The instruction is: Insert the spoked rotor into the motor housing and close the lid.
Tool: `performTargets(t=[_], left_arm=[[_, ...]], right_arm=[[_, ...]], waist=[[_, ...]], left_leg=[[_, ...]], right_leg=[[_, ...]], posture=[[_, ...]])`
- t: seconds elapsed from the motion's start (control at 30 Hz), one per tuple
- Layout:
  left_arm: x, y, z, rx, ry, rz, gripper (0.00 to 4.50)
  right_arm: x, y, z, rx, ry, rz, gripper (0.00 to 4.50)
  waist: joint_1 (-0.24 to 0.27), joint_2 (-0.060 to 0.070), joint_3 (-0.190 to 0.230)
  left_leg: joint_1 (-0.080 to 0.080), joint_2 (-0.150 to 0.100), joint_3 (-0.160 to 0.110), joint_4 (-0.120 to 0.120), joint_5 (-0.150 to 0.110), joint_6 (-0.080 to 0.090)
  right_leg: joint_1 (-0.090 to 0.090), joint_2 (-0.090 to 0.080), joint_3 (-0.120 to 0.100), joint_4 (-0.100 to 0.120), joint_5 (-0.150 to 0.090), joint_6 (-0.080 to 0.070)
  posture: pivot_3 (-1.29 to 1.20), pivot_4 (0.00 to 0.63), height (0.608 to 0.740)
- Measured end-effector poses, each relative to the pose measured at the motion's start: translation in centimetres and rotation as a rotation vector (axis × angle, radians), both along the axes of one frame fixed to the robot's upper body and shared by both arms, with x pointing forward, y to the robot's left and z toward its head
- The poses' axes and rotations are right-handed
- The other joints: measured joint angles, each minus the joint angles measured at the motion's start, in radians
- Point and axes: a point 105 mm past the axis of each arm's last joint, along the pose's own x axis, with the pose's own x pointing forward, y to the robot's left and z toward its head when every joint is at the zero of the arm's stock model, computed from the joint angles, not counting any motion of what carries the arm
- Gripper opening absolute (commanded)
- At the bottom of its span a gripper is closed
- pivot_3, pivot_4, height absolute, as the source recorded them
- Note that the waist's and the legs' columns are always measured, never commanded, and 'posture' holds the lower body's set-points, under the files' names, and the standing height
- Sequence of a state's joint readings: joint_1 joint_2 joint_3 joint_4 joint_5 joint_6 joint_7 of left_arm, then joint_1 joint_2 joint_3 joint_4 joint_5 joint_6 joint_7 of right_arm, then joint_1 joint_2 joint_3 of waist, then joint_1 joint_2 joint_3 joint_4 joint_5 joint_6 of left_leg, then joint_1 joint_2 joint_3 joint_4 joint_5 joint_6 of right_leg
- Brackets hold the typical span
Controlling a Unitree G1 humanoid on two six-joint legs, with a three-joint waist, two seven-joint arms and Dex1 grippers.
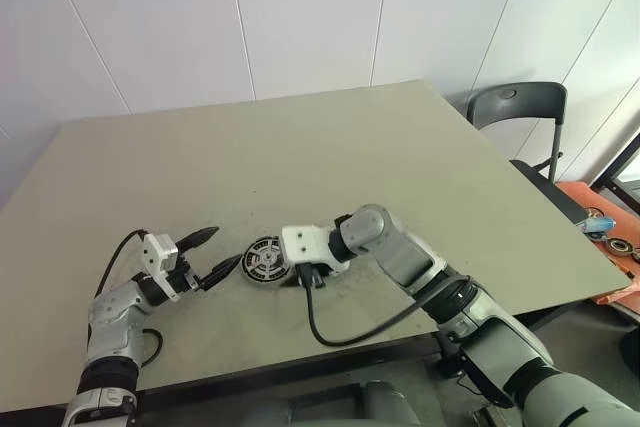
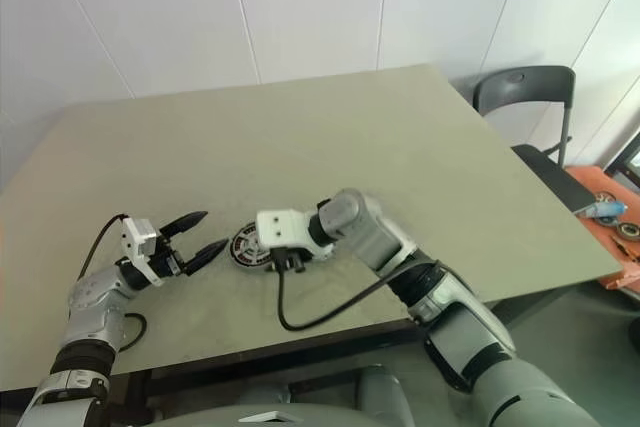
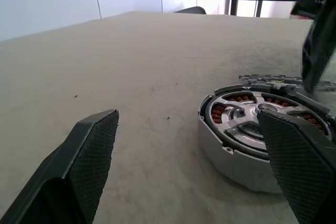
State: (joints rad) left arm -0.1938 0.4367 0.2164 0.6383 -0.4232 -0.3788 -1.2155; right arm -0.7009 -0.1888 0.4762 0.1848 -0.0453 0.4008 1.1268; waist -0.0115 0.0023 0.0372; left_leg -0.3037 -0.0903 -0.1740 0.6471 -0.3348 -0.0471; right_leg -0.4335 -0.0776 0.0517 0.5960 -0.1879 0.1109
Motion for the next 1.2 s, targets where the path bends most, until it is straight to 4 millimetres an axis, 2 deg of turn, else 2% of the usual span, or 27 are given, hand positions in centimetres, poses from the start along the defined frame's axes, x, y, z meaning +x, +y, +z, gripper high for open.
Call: performTargets(t=[0.07, 0.13, 0.2, 0.27, 0.33, 0.47, 0.57, 0.7, 0.83, 0.97, 1.1, 1.2], left_arm=[[0.0, 0.0, 0.0, -0.002, 0.000, 0.000, 4.50], [0.0, -0.1, 0.0, -0.003, 0.000, 0.001, 4.50], [0.0, 0.0, 0.0, -0.004, 0.000, 0.003, 4.50], [0.0, -0.1, 0.0, -0.004, 0.000, 0.003, 4.50], [0.1, 0.0, 0.0, -0.005, 0.001, 0.005, 4.50], [0.1, -0.1, 0.1, -0.005, 0.000, 0.006, 4.50], [0.1, -0.1, 0.2, -0.008, 0.001, 0.008, 4.50], [0.2, -0.1, 0.2, -0.010, 0.002, 0.015, 4.50], [0.3, -0.1, 0.3, -0.011, 0.001, 0.017, 4.50], [0.3, 0.0, 0.3, -0.016, 0.011, 0.021, 4.50], [0.4, 0.0, 0.3, -0.017, 0.012, 0.027, 4.50], [0.4, 0.0, 0.3, -0.018, 0.010, 0.029, 4.50]], right_arm=[[0.9, -0.2, 1.2, 0.106, 0.104, -0.107, 1.83], [1.4, -1.4, 1.8, 0.192, 0.282, -0.227, 1.83], [0.9, -2.9, 1.2, 0.220, 0.505, -0.313, 1.83], [-0.7, -4.7, -0.3, 0.200, 0.764, -0.385, 1.83], [-1.8, -5.6, -1.0, 0.186, 0.945, -0.430, 1.83], [-2.8, -6.7, -0.1, 0.242, 1.164, -0.436, 1.83], [-3.3, -7.2, -0.2, 0.250, 1.227, -0.430, 1.83], [-4.0, -9.0, -2.6, 0.214, 1.341, -0.525, 1.83], [-5.0, -9.2, -3.6, 0.173, 1.387, -0.567, 1.83], [-4.0, -9.5, -4.1, 0.200, 1.395, -0.678, 1.83], [-2.4, -9.4, -3.8, 0.311, 1.401, -0.771, 1.83], [-1.8, -9.8, -4.3, 0.348, 1.430, -0.851, 1.83]], waist=[[0.001, 0.000, 0.000], [0.007, 0.000, 0.000], [0.012, -0.001, 0.000], [0.020, 0.000, 0.000], [0.019, 0.000, 0.000], [0.019, 0.000, 0.000], [0.018, 0.000, 0.000], [0.022, 0.000, 0.000], [0.016, 0.000, 0.000], [0.018, 0.000, 0.000], [0.019, 0.000, 0.000], [0.020, 0.000, 0.000]], left_leg=[[0.000, 0.000, 0.000, 0.000, 0.000, 0.000], [-0.001, -0.001, 0.000, 0.000, 0.000, 0.000], [-0.001, -0.001, 0.000, 0.000, 0.000, 0.001], [-0.002, -0.001, 0.000, 0.000, -0.001, 0.001], [-0.002, 0.000, 0.001, 0.000, -0.001, 0.001], [-0.001, 0.000, 0.002, 0.000, -0.001, 0.001], [0.000, 0.000, 0.002, 0.000, -0.001, 0.001], [-0.001, 0.000, 0.002, 0.000, -0.001, 0.001], [-0.001, 0.001, 0.002, 0.000, -0.001, 0.002], [0.000, 0.001, 0.003, 0.001, -0.001, 0.002], [0.000, 0.001, 0.002, 0.001, -0.001, 0.002], [0.000, 0.001, 0.002, 0.001, -0.001, 0.002]], right_leg=[[0.000, 0.000, 0.000, 0.000, 0.000, 0.000], [0.000, -0.001, 0.000, -0.001, 0.000, 0.000], [0.000, -0.001, 0.000, -0.001, 0.000, 0.000], [-0.001, -0.001, 0.000, -0.001, 0.000, 0.000], [-0.002, -0.001, 0.000, -0.001, 0.000, 0.000], [-0.001, -0.001, 0.000, 0.000, -0.001, 0.001], [0.000, -0.001, 0.000, -0.001, -0.002, 0.003], [0.000, -0.002, 0.000, -0.002, 0.000, 0.001], [0.000, -0.002, 0.000, -0.002, -0.002, 0.004], [0.002, -0.002, 0.000, -0.002, -0.002, 0.005], [0.002, -0.001, 0.000, -0.002, -0.001, 0.005], [0.002, -0.002, 0.000, -0.002, 0.001, 0.003]], posture=[[0.00, 0.000, 0.740], [0.00, 0.000, 0.740], [0.00, 0.000, 0.740], [0.00, 0.000, 0.740], [0.00, 0.000, 0.740], [0.00, 0.000, 0.740], [0.00, 0.000, 0.740], [0.00, 0.000, 0.740], [0.00, 0.000, 0.740], [0.00, 0.000, 0.740], [0.00, 0.000, 0.740], [0.00, 0.000, 0.740]])
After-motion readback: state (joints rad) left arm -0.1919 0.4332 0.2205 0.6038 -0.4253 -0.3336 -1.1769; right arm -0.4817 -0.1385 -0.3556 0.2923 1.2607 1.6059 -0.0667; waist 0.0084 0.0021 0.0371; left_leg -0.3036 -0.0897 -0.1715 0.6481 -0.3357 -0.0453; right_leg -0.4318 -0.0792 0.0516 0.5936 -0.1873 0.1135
